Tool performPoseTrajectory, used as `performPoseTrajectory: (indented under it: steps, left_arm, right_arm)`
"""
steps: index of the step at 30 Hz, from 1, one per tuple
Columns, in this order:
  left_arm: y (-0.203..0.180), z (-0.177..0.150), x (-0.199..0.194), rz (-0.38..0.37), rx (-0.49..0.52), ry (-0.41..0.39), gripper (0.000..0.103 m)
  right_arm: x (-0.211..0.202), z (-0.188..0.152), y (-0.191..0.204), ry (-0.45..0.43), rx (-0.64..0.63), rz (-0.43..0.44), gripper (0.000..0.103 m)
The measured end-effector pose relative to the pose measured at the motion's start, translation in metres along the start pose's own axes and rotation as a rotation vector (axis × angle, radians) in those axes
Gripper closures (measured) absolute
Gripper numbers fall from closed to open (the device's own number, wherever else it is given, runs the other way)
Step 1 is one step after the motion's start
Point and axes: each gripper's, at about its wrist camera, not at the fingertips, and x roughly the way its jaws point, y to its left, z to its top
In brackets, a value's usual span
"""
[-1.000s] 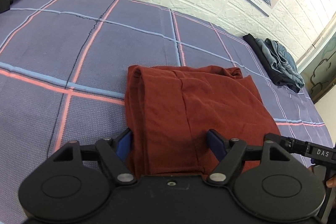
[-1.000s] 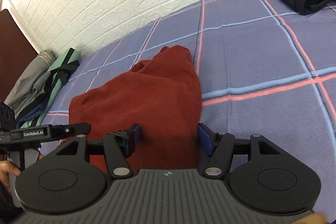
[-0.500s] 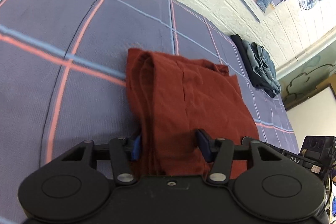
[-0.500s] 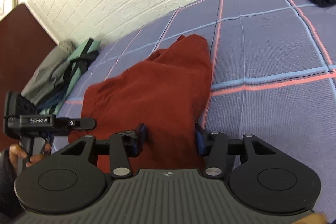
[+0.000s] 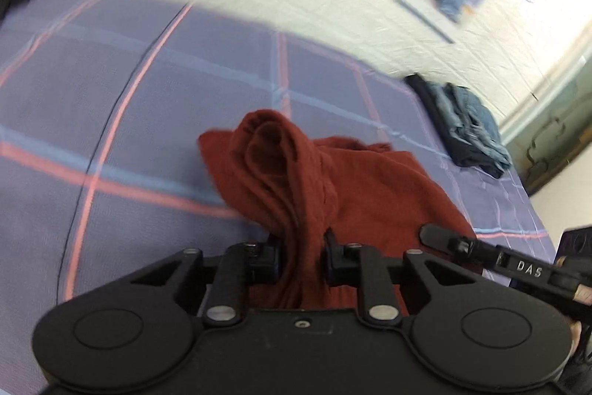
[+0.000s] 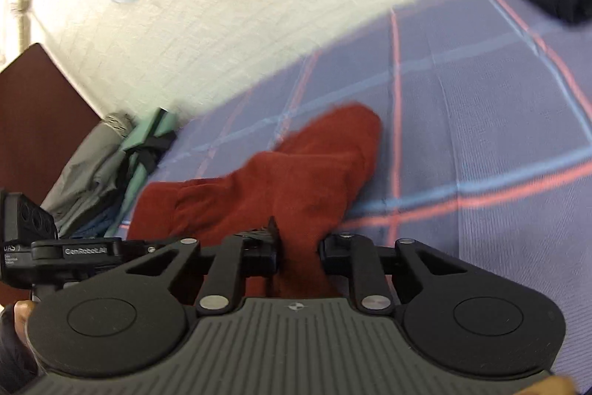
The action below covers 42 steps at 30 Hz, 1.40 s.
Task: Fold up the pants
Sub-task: 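Grasp the folded garment with the left tool while the right tool grasps it too, then lift the folded garment with both tools toward the stack of jeans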
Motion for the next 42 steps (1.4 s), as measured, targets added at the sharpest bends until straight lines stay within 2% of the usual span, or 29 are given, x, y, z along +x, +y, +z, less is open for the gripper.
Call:
performPoseTrajectory:
  steps: [8,14,22,31,37,42]
  left_arm:
    - [-0.064,0.035,-0.006,-0.086,0.114,-0.083,0.0]
    - [-0.131,0.071,0.024,-0.151,0.208,-0.098,0.0]
    - [-0.224,0.123,0.095,-0.261,0.269,-0.099,0.0]
    - [-0.31,0.179,0.187,-0.328,0.313,-0.135,0.0]
    - [-0.34,0.209,0.247,-0.333,0.297,-0.152,0.0]
    - [-0.339,0.212,0.299,-0.308,0.278,-0.125,0.0]
  right_arm:
    - [-0.04,0.035,0.0,-0.143,-0.07,0.012,0.071]
    - [-0.073,0.073,-0.032,-0.249,-0.08,-0.041,0.071]
    - [-0.137,0.14,-0.098,-0.365,-0.091,-0.161,0.071]
    - [-0.159,0.221,-0.179,-0.441,-0.119,-0.224,0.071]
    - [-0.148,0.275,-0.231,-0.443,-0.156,-0.251,0.071]
    - [-0.124,0.296,-0.277,-0.435,-0.127,-0.288,0.07]
